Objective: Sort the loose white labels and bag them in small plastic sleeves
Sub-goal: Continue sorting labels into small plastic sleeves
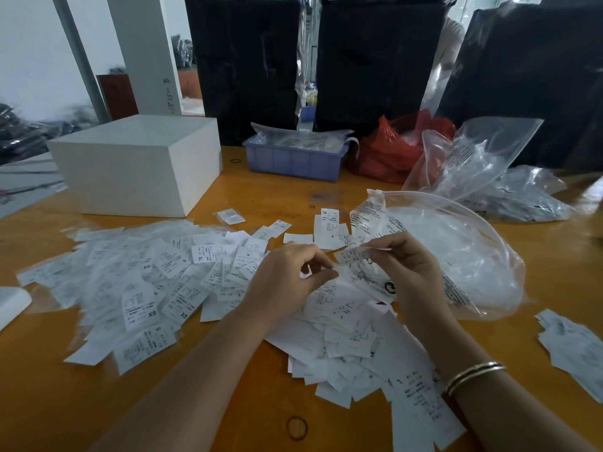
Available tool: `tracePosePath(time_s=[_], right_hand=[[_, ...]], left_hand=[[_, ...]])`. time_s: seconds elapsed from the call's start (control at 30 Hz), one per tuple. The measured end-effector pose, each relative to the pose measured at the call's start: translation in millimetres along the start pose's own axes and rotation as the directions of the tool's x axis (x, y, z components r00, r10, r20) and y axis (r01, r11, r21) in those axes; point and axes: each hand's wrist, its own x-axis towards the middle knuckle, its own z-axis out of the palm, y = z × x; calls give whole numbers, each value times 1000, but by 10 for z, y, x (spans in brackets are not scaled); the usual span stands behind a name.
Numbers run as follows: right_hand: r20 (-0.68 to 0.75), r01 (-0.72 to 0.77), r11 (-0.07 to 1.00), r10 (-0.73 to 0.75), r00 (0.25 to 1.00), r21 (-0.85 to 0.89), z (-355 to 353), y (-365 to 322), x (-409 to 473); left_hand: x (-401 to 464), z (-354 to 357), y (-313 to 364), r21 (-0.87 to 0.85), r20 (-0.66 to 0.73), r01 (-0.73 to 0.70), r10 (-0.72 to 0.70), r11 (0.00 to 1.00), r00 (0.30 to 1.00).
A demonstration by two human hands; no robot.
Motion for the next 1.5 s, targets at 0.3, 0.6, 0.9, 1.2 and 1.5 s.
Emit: tracePosePath(time_s=[0.3, 0.6, 0.9, 1.2, 1.5], right_hand=[[49, -34, 999, 34, 998, -17, 19, 21, -17], [108, 56, 981, -36, 993, -187, 38, 9, -36], [-13, 24, 989, -26, 1000, -143, 26, 11, -17], [-58, 8, 1000, -7, 998, 24, 28, -45, -41], [-104, 94, 990, -105, 989, -102, 37, -52, -34]], left_hand=[[0, -9, 5, -37, -39, -15, 13, 999, 999], [16, 5, -10, -51, -39, -24, 22, 998, 999], [-2, 18, -37, -208, -10, 85, -88, 974, 996], [-2, 2, 3, -226, -30, 68, -77, 972, 997], [9, -1, 6, -203, -67, 16, -30, 979, 997]])
